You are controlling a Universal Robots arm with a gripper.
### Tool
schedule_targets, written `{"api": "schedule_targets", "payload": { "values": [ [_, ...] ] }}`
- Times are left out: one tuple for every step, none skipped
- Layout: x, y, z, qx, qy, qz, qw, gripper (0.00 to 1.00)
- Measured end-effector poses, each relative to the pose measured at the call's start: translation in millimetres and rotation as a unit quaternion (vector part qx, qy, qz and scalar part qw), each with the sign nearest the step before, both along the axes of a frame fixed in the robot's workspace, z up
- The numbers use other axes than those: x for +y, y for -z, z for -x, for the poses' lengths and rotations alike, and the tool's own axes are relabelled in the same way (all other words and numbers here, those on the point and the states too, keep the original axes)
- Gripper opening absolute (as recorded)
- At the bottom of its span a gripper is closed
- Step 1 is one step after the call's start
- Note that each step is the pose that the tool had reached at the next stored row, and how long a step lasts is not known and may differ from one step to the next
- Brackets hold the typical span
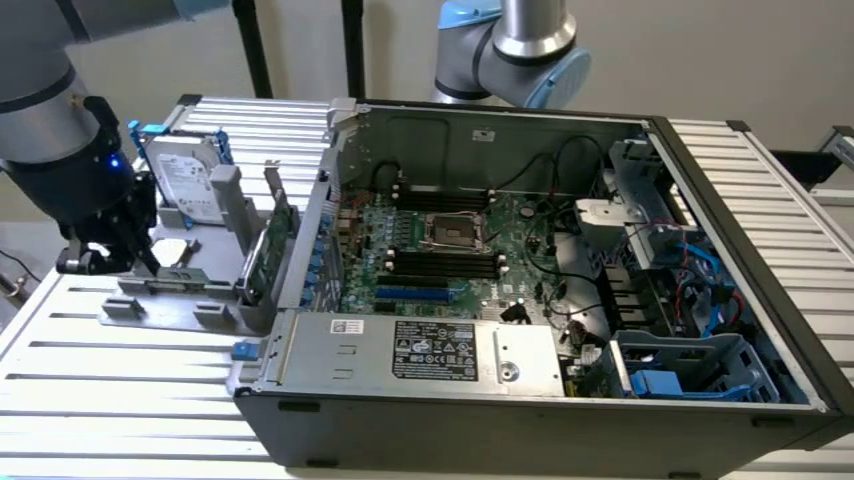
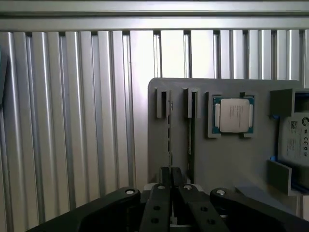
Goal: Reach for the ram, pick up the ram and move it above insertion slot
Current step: 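Pick up the ram and move it above insertion slot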
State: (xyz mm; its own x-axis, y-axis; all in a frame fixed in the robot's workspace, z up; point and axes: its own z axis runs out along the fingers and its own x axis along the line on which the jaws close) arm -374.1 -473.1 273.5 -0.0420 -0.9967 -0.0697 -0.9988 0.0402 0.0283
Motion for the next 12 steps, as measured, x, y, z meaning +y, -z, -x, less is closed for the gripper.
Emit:
{"api": "schedule_targets", "payload": {
  "values": [
    [0.0,-4.5,-1.2,0.0001,-0.001,0.0001,1.0000,0.13],
    [0.0,-9.1,-2.5,0.0000,-0.001,0.0000,1.0000,0.13],
    [0.0,-13.6,-3.9,0.0000,-0.002,0.0000,1.0000,0.13],
    [0.0,-18.1,-5.4,0.0000,-0.003,0.0000,1.0000,0.13],
    [0.0,-22.6,-7.1,0.0000,-0.003,0.0000,1.0000,0.13],
    [0.0,-27.4,-9.0,0.0000,-0.004,-0.0002,1.0000,0.13],
    [0.0,-31.9,-10.8,0.0000,-0.005,-0.0005,1.0000,0.13],
    [0.0,-36.5,-12.9,0.0000,-0.005,-0.0010,1.0000,0.13],
    [0.0,-41.0,-14.9,0.0000,-0.006,-0.0014,1.0000,0.13],
    [0.0,-45.4,-16.9,0.0001,-0.007,-0.0018,1.0000,0.13],
    [0.0,-49.9,-19.0,0.0000,-0.007,-0.0023,1.0000,0.13],
    [0.0,-54.3,-21.0,0.0000,-0.008,-0.0027,1.0000,0.13]
  ]
}}
